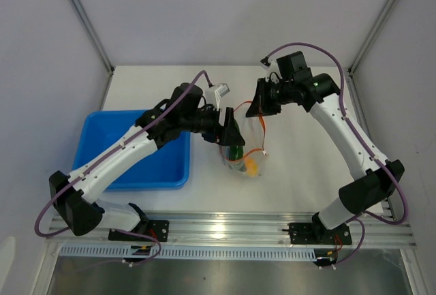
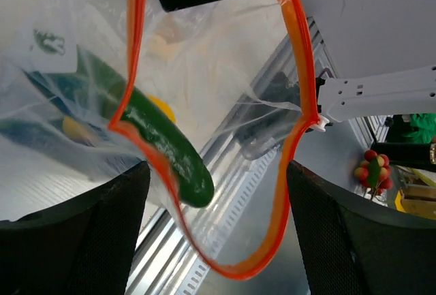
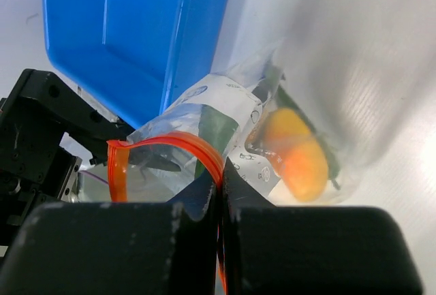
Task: Place the food in the zip-top bag and seal the zipper
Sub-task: Adjust the zipper food storage bag at the center of the board.
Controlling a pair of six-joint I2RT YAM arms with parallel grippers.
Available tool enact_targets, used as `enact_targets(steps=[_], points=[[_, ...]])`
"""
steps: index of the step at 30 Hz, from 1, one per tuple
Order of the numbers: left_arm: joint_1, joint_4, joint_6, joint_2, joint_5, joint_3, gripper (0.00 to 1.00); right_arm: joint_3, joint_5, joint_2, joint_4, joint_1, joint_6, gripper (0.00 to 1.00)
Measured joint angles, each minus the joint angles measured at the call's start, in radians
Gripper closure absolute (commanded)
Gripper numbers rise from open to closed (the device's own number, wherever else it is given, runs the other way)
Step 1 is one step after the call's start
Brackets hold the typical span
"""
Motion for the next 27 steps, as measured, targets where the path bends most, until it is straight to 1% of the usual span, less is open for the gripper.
enact_targets(steps=[1,4,5,6,7,10,17,20,24,27], points=[[0.000,0.003,-0.005,0.000,0.005,0.000,0.18,0.000,-0.003,0.000,0.000,0.003,0.002,1.00],[0.000,-0.005,-0.014,0.010,0.010,0.005,0.27,0.000,-0.009,0.001,0.000,0.011,0.012,1.00],[-0.002,-0.016,-0.014,0.020,0.010,0.011,0.37,0.000,-0.011,0.001,0.000,0.014,0.014,1.00],[-0.002,-0.026,-0.019,0.033,0.010,0.019,0.45,0.000,-0.014,0.001,0.000,0.017,0.017,1.00],[-0.002,-0.039,-0.022,0.050,0.007,0.029,0.64,0.000,-0.014,0.001,0.000,0.020,0.020,1.00],[-0.003,-0.078,-0.021,0.099,0.000,0.055,0.99,0.000,-0.014,0.001,0.000,0.025,0.021,1.00],[-0.003,-0.154,-0.002,0.154,-0.015,0.130,0.99,0.016,0.008,0.006,-0.020,0.026,0.020,1.00],[-0.003,-0.152,0.011,0.153,0.018,0.164,0.99,0.053,0.042,0.016,-0.049,0.026,0.008,1.00],[-0.003,-0.072,0.003,0.095,0.091,0.148,0.99,0.114,0.085,0.014,-0.090,0.025,-0.015,1.00],[0.002,-0.032,-0.006,0.007,0.098,0.108,0.99,0.085,0.089,-0.027,-0.067,0.019,-0.016,1.00]])
